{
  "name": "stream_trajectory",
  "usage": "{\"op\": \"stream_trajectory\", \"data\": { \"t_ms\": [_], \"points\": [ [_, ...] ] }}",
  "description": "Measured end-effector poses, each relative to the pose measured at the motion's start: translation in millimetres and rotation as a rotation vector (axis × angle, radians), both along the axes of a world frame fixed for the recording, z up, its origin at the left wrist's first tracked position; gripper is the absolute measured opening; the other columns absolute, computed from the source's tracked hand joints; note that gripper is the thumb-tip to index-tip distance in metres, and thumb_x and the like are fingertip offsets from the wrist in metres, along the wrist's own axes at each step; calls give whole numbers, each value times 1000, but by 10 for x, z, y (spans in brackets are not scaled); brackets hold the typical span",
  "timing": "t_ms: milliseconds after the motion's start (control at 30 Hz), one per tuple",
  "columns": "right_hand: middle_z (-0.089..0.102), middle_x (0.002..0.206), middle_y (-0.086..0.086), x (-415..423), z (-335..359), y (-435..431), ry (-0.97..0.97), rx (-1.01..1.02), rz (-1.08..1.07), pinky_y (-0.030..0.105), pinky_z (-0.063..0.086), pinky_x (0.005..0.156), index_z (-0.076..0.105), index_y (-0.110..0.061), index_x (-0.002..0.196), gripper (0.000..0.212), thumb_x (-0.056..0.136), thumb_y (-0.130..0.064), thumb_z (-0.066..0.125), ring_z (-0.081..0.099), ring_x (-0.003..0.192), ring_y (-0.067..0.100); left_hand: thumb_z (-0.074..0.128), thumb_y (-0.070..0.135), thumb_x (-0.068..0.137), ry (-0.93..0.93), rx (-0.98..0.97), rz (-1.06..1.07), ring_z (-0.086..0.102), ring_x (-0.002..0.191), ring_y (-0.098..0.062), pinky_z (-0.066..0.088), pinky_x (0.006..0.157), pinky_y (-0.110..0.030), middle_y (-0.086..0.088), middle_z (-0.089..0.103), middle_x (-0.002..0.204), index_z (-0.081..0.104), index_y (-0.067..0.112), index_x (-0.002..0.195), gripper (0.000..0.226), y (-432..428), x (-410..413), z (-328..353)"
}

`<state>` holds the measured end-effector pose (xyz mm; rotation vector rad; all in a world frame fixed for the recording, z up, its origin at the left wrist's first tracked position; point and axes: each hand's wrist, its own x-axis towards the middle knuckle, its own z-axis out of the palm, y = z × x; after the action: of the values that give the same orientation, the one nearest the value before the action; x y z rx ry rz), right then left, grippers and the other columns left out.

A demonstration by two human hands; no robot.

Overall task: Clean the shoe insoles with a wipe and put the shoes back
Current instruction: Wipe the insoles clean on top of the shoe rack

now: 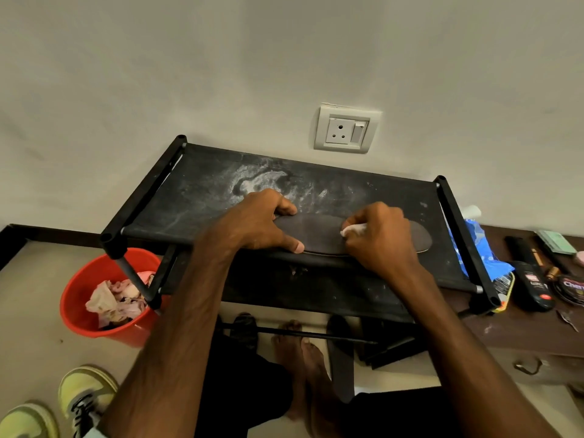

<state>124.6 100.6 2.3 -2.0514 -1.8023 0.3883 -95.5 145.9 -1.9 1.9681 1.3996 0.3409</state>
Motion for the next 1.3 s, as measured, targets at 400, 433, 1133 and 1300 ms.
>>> {"op": "stream_trajectory", "data": {
  "t_ms": [400,433,1133,1300],
  "points": [
    [77,89,5,77,-52,332,116,11,-50,36,62,80,80,-26,82,13,78,-14,78,71,85,20,91,39,68,-7,-33,6,55,113,-12,48,103,-36,4,61,135,57,20,139,81,-28,34,18],
    [76,91,6,73,-53,354,100,14,-67,36,61,81,80,-25,83,15,77,-12,76,71,86,22,91,38,68,-12,-33,13,55,114,-11,47,103,-35,4,61,135,57,20,139,80,-30,29,16],
    [77,89,10,-555,-167,301,79,103,257,40,63,73,82,-14,97,16,84,-8,73,72,77,22,90,30,70,-27,-18,-6,58,109,-11,49,99,-36,5,64,126,59,22,133,71,-18,25,13],
    [77,91,9,-384,-157,436,81,105,136,41,63,79,82,-17,95,16,87,-10,69,72,83,23,93,39,64,-55,-35,41,55,117,-12,48,104,-39,7,59,133,49,20,143,93,-24,23,-35]
  ]
}}
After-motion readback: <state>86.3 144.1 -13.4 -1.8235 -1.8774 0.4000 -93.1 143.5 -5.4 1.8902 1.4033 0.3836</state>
